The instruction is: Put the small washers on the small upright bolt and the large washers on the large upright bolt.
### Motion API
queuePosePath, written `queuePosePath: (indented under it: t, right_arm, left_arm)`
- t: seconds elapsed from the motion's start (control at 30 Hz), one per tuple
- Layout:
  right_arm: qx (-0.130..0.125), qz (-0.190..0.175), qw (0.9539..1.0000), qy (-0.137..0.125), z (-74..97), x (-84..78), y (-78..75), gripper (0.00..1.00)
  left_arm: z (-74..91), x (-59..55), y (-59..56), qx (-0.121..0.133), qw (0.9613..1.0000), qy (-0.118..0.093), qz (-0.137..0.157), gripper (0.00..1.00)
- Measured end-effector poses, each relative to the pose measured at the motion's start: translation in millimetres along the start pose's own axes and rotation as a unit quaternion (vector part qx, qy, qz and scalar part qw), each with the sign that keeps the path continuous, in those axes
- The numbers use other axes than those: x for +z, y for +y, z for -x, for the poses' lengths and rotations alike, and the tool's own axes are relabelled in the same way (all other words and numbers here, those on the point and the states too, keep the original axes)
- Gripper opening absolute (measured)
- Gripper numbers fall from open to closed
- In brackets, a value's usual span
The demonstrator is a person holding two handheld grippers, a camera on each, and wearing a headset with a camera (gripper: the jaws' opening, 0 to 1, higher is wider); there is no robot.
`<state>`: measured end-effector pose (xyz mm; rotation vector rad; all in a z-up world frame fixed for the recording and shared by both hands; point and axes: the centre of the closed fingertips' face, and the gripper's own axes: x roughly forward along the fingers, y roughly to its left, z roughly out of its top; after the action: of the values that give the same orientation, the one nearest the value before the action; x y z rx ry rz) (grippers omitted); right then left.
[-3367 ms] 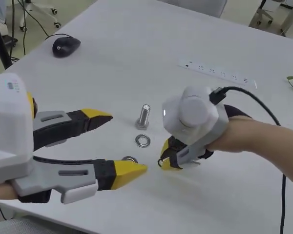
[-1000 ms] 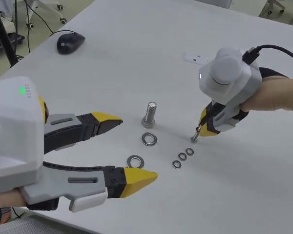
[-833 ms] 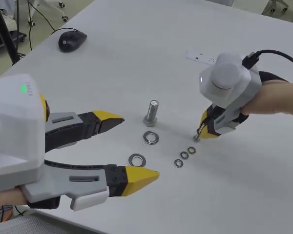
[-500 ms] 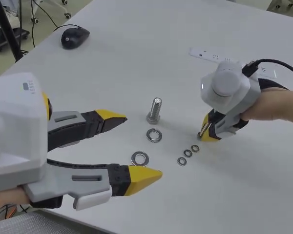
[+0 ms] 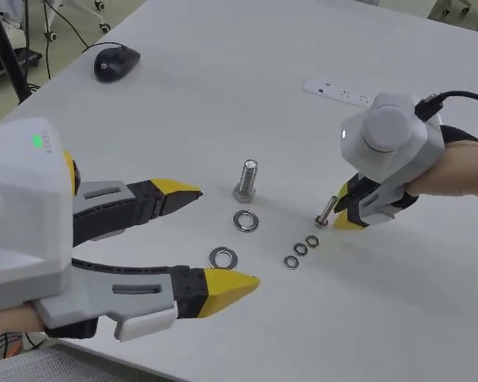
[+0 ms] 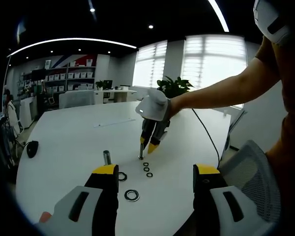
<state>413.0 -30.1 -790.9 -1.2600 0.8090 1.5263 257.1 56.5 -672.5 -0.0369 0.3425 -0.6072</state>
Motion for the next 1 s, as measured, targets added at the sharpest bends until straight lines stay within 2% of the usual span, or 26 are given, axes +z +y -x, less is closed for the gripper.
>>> queuePosePath:
  t: [0.17, 0.23, 0.3, 0.57, 0.8, 1.0]
  right_arm:
    - [0.009, -0.001, 0.9999, -0.010, 7.5, 2.0, 18.8, 0.15]
    - [0.016, 0.003, 0.9998, -0.011, 5.6, 1.8, 20.6, 0.15]
    - [0.019, 0.006, 0.9997, -0.014, 4.2, 5.5, 28.7, 0.15]
    - [0.039, 0.038, 0.9981, -0.026, -11.4, 31.9, 57.3, 0.14]
    - [0.050, 0.061, 0.9967, -0.021, -34.4, 41.2, 61.4, 0.15]
    - [0.050, 0.062, 0.9965, -0.027, -41.6, 47.4, 57.0, 0.16]
  left_arm:
    - [1.6, 1.3, -3.7, 0.001, 1.0000, -0.002, -0.003, 0.60]
    - [2.5, 2.0, -5.5, 0.000, 1.0000, -0.003, -0.004, 0.60]
    - [3.9, 3.2, -7.8, 0.001, 1.0000, -0.005, -0.006, 0.60]
    - [8.6, 3.7, -15.1, 0.003, 0.9999, -0.011, -0.008, 0.60]
    - [11.0, 4.9, -16.1, 0.008, 0.9998, -0.017, -0.007, 0.60]
    - [13.4, 5.4, -14.7, 0.012, 0.9997, -0.018, -0.006, 0.60]
